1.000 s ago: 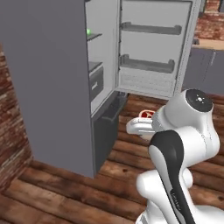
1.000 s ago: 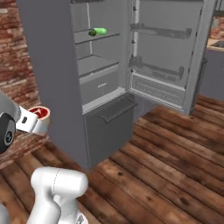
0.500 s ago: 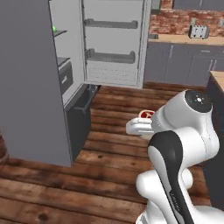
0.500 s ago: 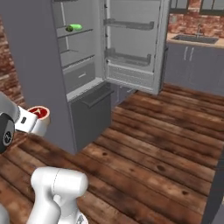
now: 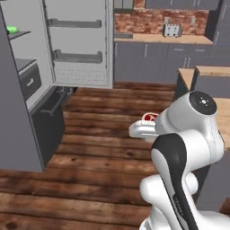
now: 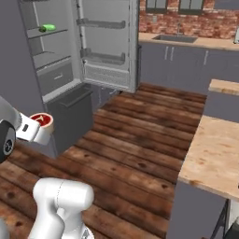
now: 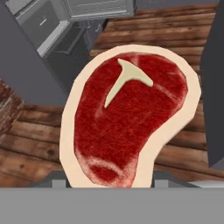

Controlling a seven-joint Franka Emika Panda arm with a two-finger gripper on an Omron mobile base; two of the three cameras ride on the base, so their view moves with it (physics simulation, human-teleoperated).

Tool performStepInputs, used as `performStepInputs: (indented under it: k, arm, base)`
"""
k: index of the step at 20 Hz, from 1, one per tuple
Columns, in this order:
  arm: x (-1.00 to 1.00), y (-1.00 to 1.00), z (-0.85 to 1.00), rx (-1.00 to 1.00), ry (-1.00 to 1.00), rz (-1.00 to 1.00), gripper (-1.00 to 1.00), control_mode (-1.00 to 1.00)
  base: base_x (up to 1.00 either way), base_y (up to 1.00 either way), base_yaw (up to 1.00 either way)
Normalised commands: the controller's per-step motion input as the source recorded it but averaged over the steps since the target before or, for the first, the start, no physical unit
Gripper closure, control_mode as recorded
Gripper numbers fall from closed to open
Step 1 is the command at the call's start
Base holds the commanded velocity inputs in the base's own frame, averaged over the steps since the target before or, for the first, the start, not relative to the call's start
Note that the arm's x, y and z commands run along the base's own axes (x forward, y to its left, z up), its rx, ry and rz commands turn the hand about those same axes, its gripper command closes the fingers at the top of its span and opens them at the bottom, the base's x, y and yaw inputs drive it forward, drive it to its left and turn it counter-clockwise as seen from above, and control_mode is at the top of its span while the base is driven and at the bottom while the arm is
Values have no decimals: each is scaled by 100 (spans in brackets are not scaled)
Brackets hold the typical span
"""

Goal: Gather the corn and avocado from the fridge and place them on a tray on the dining counter. Then gather the steak and chicken drumstick from the fridge and place them on the other tray.

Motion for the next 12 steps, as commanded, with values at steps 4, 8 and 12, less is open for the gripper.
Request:
performStepInputs:
  k: [4,8,12]
  arm:
    - [0,0,0,0,0,0,100,100]
    - [0,0,0,0,0,0,100,100]
    - [0,0,0,0,0,0,100,100]
  base:
    - [-18,-77,-15]
    - [-14,-83,-11]
    - [-9,-86,-9]
